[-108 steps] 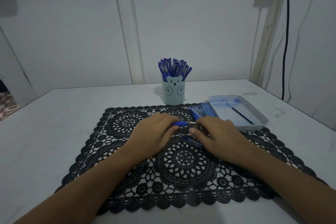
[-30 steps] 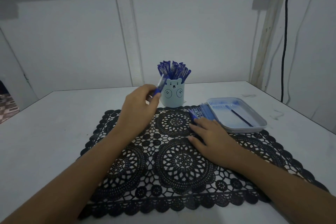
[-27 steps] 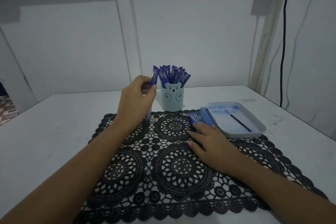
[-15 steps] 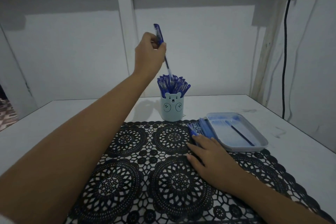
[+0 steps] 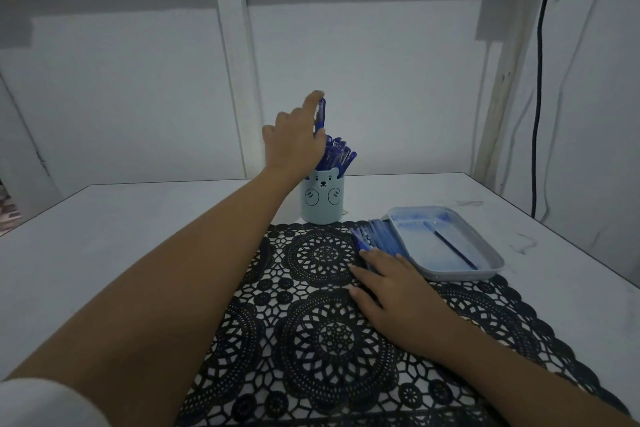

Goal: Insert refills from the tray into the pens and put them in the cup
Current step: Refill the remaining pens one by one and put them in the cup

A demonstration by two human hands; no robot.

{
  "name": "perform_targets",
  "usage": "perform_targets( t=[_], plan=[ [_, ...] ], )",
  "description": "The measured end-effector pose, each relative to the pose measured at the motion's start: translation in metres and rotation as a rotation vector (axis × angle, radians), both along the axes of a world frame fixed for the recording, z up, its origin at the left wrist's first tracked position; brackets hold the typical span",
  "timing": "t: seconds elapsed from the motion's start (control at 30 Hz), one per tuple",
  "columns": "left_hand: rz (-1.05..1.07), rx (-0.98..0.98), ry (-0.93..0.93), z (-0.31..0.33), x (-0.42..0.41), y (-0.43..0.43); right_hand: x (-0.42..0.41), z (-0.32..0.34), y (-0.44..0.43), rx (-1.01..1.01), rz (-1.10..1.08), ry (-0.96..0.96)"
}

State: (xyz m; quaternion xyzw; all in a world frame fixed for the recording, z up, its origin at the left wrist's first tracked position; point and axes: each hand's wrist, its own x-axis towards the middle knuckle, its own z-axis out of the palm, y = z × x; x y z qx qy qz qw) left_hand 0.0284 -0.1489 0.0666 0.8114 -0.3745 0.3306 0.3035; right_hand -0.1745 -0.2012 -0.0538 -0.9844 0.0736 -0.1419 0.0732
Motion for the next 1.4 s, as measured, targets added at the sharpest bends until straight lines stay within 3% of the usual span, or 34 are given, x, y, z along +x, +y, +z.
perform_targets(
  t=[0.13, 0.27, 0.37, 0.57, 0.73, 0.87, 1.0, 1.13, 1.23, 1.4],
  plan=[
    [0.088, 0.105, -0.042, -0.005, 0.006, 0.006, -0.001, 0.001, 0.002, 0.005, -0.002, 0.004],
    [-0.01, 0.171, 0.05, -0.016, 0.015, 0.014, -0.002, 0.002, 0.002, -0.004, 0.002, 0.018],
    [-0.091, 0.177, 0.114, -0.017, 0.013, 0.021, -0.003, 0.002, 0.002, -0.005, 0.008, -0.003],
    [-0.152, 0.113, 0.034, -0.029, -0.018, 0.051, 0.0, 0.001, 0.0, -0.009, 0.021, -0.161],
    [-0.21, 0.241, 0.092, -0.06, -0.047, 0.085, -0.001, 0.005, 0.002, -0.125, -0.143, -0.268],
    [-0.223, 0.336, 0.176, -0.083, -0.058, 0.106, -0.005, 0.008, 0.008, -0.271, -0.275, -0.229],
    [-0.23, 0.382, 0.228, -0.103, -0.061, 0.117, -0.006, 0.009, 0.009, -0.291, -0.322, -0.142],
    [-0.209, 0.449, 0.233, -0.114, -0.063, 0.118, -0.006, 0.011, 0.011, -0.246, -0.31, -0.197],
    [-0.24, 0.41, 0.259, -0.112, -0.069, 0.115, -0.008, 0.018, 0.012, -0.104, -0.295, -0.196],
    [-0.283, 0.253, 0.565, -0.101, -0.094, 0.1, -0.006, 0.016, 0.027, 0.057, -0.163, -0.418]
  ],
)
